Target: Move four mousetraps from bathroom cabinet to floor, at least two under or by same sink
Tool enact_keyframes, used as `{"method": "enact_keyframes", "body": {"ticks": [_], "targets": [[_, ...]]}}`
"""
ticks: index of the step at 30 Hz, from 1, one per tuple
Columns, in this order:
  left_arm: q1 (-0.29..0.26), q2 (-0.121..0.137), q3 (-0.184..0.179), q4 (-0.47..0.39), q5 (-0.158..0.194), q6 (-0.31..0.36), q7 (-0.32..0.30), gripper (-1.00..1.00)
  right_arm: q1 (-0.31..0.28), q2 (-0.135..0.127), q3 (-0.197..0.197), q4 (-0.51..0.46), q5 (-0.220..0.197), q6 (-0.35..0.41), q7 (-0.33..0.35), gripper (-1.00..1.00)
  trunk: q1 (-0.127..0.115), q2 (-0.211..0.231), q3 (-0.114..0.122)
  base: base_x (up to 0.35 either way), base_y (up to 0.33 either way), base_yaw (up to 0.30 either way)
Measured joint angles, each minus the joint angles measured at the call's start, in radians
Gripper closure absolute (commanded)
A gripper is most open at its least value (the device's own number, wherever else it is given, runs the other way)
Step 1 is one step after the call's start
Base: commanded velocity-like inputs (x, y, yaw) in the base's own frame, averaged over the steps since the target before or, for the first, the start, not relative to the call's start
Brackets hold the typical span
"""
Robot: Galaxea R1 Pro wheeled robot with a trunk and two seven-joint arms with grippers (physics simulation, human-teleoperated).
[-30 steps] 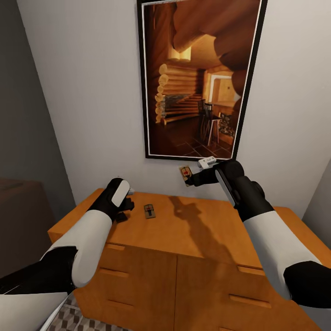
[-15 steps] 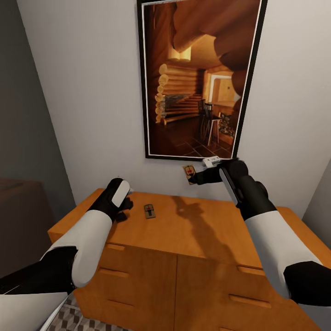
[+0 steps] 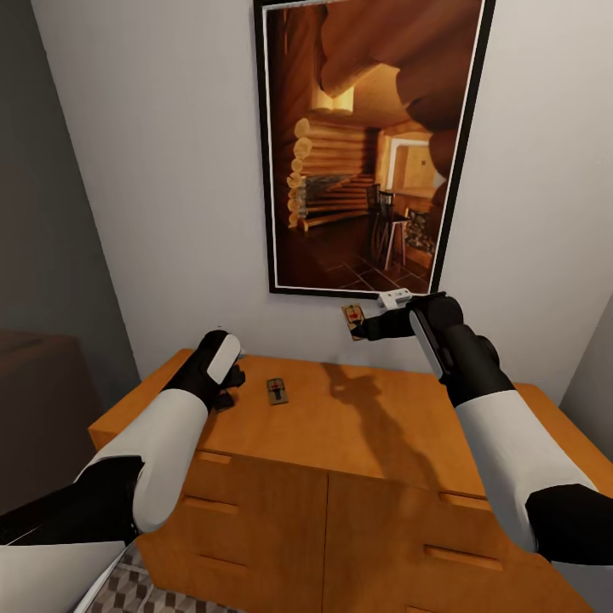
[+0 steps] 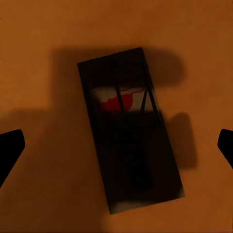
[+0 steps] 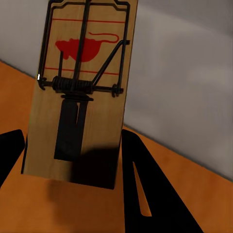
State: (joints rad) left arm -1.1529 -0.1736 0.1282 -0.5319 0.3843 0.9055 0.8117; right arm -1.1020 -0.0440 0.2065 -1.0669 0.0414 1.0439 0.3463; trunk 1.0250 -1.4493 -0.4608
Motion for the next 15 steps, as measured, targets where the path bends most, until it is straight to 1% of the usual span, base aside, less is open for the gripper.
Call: {"method": "enact_keyframes", "body": {"ticks": [15], "targets": [[0.0, 0.0, 0.0, 0.019, 0.003, -0.001, -0.001, -1.0, 0.0, 0.0, 0.0, 0.001, 0.0, 0.0, -0.001, 1.0, 0.0, 0.0, 0.0, 0.0, 0.0, 0.0]]}}
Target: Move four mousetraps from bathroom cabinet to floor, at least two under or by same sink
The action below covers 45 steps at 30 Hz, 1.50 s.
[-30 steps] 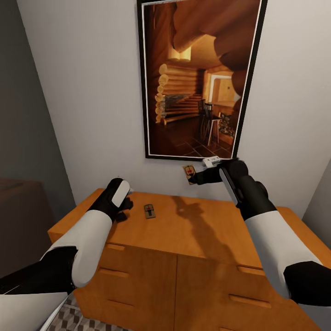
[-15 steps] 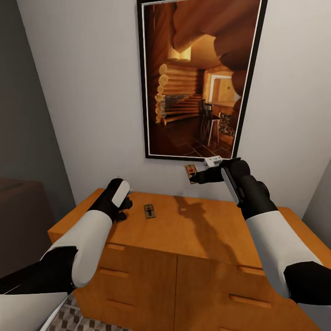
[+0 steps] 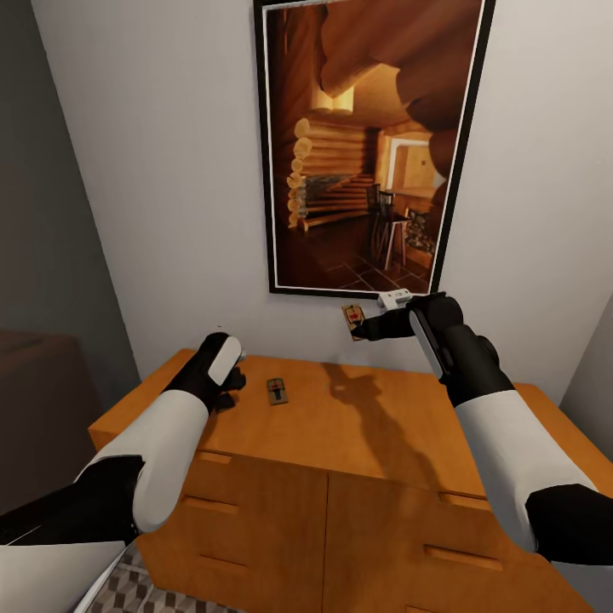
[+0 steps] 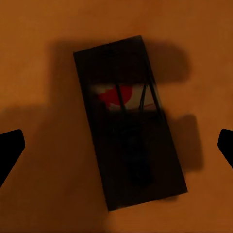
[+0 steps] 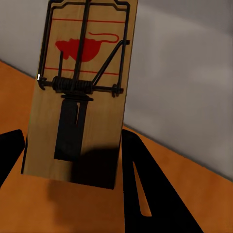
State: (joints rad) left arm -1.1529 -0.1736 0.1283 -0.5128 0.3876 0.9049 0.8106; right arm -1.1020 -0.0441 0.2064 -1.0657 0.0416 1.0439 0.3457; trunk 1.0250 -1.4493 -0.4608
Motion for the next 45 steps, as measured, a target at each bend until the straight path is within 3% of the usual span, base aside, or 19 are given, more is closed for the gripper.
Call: {"method": "enact_keyframes", "body": {"ticks": [16, 37, 38, 43, 45], "targets": [[0.0, 0.0, 0.001, 0.08, -0.002, -0.043, 0.0, -1.0, 0.0, 0.0, -0.002, 0.041, 0.0, 0.0, 0.0, 1.0, 0.0, 0.0, 0.0, 0.0, 0.0, 0.0], [-0.001, 0.0, 0.001, 0.084, 0.0, -0.048, 0.001, -1.0, 0.0, -0.001, -0.002, 0.042, 0.0, 0.0, 0.0, 1.0, 0.0, 0.0, 0.0, 0.0, 0.0, 0.0], [-0.001, 0.0, 0.001, 0.084, 0.0, -0.048, 0.001, 1.0, 0.0, -0.001, -0.002, 0.042, 0.0, 0.0, 0.0, 1.0, 0.0, 0.0, 0.0, 0.0, 0.0, 0.0], [-0.001, 0.0, 0.002, 0.085, 0.012, -0.058, -0.001, 1.0, 0.0, -0.001, -0.002, 0.042, 0.001, 0.0, 0.0, 1.0, 0.0, 0.0, 0.0, 0.0, 0.0, 0.0], [-0.001, 0.0, 0.0, 0.084, -0.003, -0.051, 0.002, 1.0, 0.0, -0.001, -0.002, 0.042, 0.001, 0.0, 0.0, 1.0, 0.0, 0.0, 0.0, 0.0, 0.0, 0.0]]}}
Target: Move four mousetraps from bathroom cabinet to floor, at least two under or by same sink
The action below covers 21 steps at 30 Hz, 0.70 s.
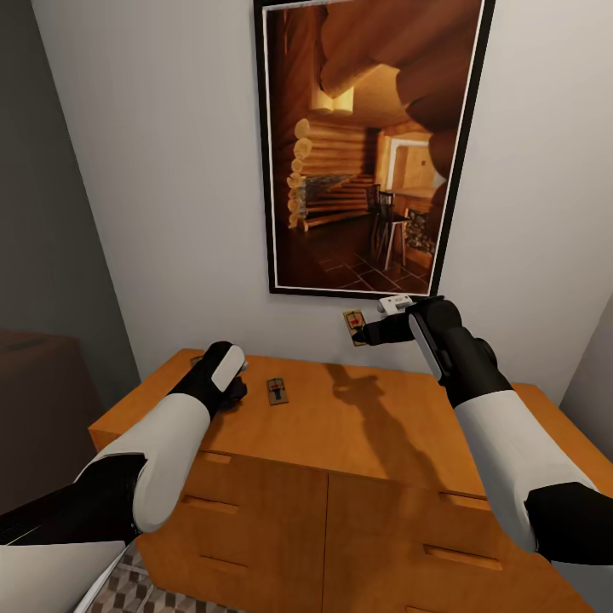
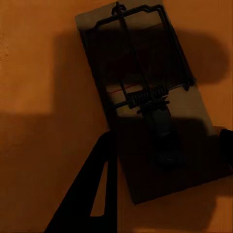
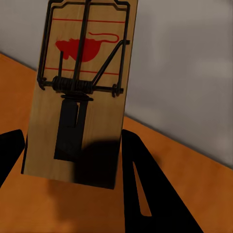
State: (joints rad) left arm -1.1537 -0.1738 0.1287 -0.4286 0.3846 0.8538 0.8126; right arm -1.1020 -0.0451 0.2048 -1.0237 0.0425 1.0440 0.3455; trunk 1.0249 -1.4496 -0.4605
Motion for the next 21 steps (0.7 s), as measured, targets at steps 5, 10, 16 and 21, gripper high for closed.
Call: {"method": "enact_keyframes", "body": {"ticks": [5, 10, 16, 21], "targets": [[0.0, 0.0, -0.001, 0.0, -0.006, 0.001, 0.0, 1.0, 0.0, 0.0, 0.0, 0.0, 0.0, 0.0, 0.001, 1.0, 0.0, 0.0, 0.0, 0.0, 0.0, 0.0], [0.0, 0.0, -0.001, 0.0, -0.006, 0.001, 0.0, 1.0, 0.0, 0.0, 0.0, 0.0, 0.0, 0.0, 0.001, 1.0, 0.0, 0.0, 0.0, 0.0, 0.0, 0.0], [0.0, 0.0, -0.002, 0.0, -0.005, 0.001, 0.0, 1.0, 0.0, 0.0, 0.0, 0.0, 0.0, 0.0, 0.002, 1.0, 0.0, 0.0, 0.0, 0.0, 0.0, 0.0], [0.0, 0.0, -0.007, -0.008, -0.006, 0.006, 0.0, 1.0, 0.0, 0.0, 0.0, 0.0, 0.0, 0.0, 0.001, 1.0, 0.0, 0.0, 0.0, 0.0, 0.0, 0.0]]}}
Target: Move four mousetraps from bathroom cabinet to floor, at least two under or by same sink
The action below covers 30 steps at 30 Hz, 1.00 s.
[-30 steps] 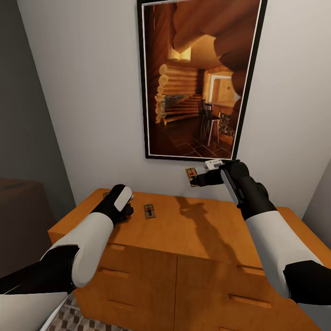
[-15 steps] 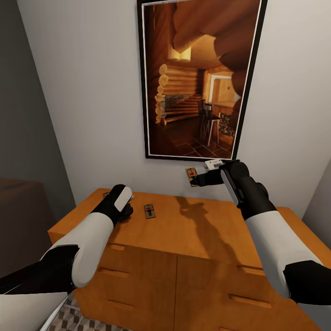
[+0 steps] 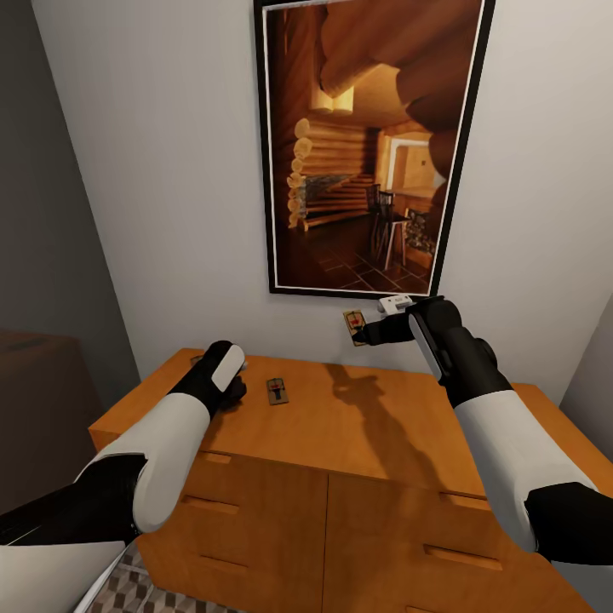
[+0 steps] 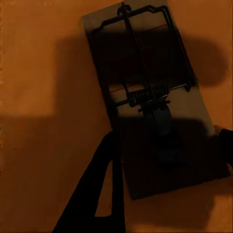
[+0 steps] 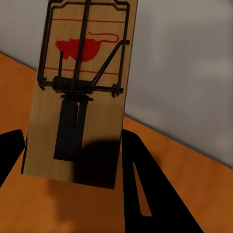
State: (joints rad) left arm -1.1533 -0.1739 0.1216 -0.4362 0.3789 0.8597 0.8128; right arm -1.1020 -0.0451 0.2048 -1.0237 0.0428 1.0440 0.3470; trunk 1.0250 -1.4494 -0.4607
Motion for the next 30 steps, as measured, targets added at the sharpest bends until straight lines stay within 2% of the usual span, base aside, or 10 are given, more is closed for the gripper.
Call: {"method": "enact_keyframes", "body": {"ticks": [4, 10, 27, 30], "targets": [[0.0, 0.0, -0.005, -0.141, 0.005, 0.02, 0.0, 1.0, 0.0, 0.0, 0.002, -0.002, 0.003, 0.0, 0.0, 1.0, 0.0, 0.0, 0.0, 0.0, 0.0, 0.0], [0.001, 0.0, -0.02, -0.25, 0.007, 0.093, 0.0, 1.0, 0.0, 0.0, 0.007, -0.005, 0.007, 0.0, 0.0, 1.0, 0.0, 0.0, 0.0, 0.0, 0.0, 0.0], [0.001, 0.0, -0.033, -0.285, 0.009, 0.117, -0.002, 1.0, 0.0, 0.001, 0.007, -0.01, 0.007, 0.0, 0.001, 1.0, 0.0, 0.0, 0.0, -0.002, 0.0, 0.0], [0.002, 0.0, -0.033, -0.298, 0.01, 0.119, -0.003, 1.0, 0.0, 0.001, 0.006, -0.011, 0.006, 0.0, 0.001, 1.0, 0.0, 0.0, 0.0, -0.215, 0.0, 0.0]]}}
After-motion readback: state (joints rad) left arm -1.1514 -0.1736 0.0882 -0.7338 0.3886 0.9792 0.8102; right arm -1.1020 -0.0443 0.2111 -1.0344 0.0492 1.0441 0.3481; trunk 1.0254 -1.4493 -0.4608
